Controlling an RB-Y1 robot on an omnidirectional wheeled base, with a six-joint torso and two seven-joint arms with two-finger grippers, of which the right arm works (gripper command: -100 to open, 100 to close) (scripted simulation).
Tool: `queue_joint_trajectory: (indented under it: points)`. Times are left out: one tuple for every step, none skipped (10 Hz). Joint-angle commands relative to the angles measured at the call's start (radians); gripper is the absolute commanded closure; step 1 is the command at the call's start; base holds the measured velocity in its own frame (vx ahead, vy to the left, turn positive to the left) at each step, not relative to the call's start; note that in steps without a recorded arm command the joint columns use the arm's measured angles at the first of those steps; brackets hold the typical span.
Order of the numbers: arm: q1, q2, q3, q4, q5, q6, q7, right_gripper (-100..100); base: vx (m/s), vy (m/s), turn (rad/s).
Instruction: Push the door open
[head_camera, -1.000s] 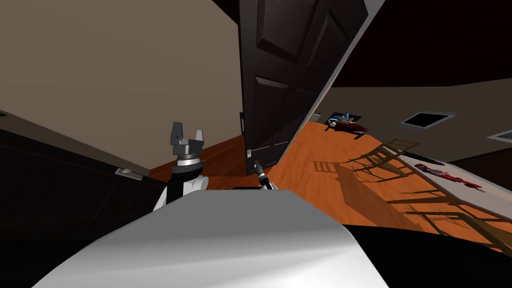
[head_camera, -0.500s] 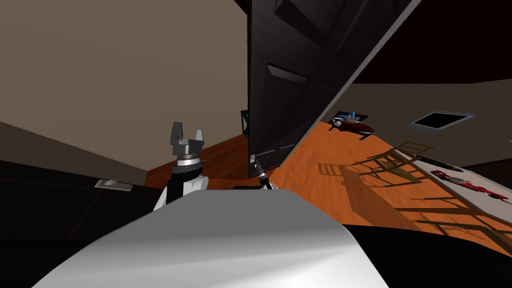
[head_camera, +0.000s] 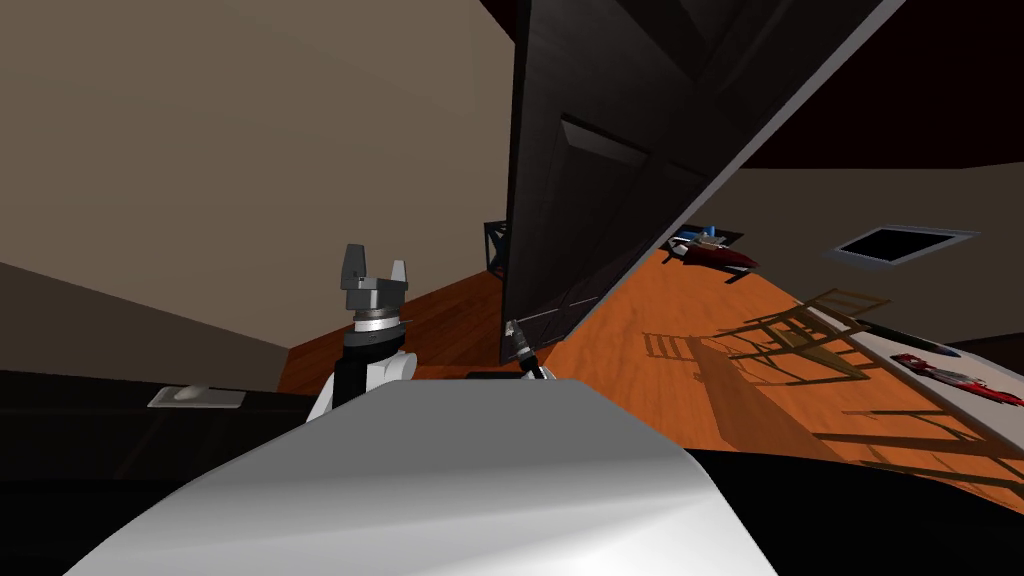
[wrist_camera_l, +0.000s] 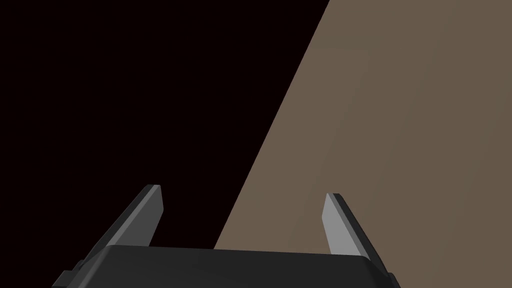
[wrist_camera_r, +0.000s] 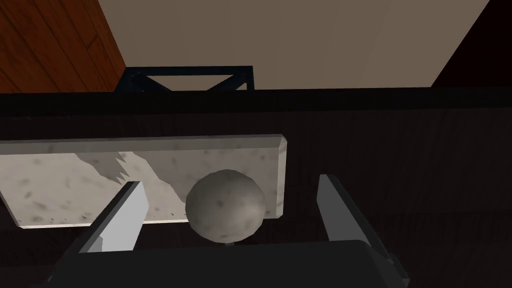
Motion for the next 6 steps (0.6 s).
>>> queue_joint_trajectory:
  points:
    - [-0.001, 0.0, 0.0, 0.0, 0.0, 0.002, 0.0, 100, -0.017, -0.003, 0.008]
    - [-0.001, 0.0, 0.0, 0.0, 0.0, 0.002, 0.0, 100, -0.027, -0.011, 0.012]
    - [-0.001, 0.0, 0.0, 0.0, 0.0, 0.002, 0.0, 100, -0.017, -0.009, 0.003]
    - [-0.001, 0.0, 0.0, 0.0, 0.0, 0.002, 0.0, 100, -0.011, -0.005, -0.003]
    - [-0.001, 0.0, 0.0, 0.0, 0.0, 0.002, 0.0, 100, -0.008, -0.002, -0.004]
    - [-0.001, 0.0, 0.0, 0.0, 0.0, 0.002, 0.0, 100, 0.0, 0.0, 0.0]
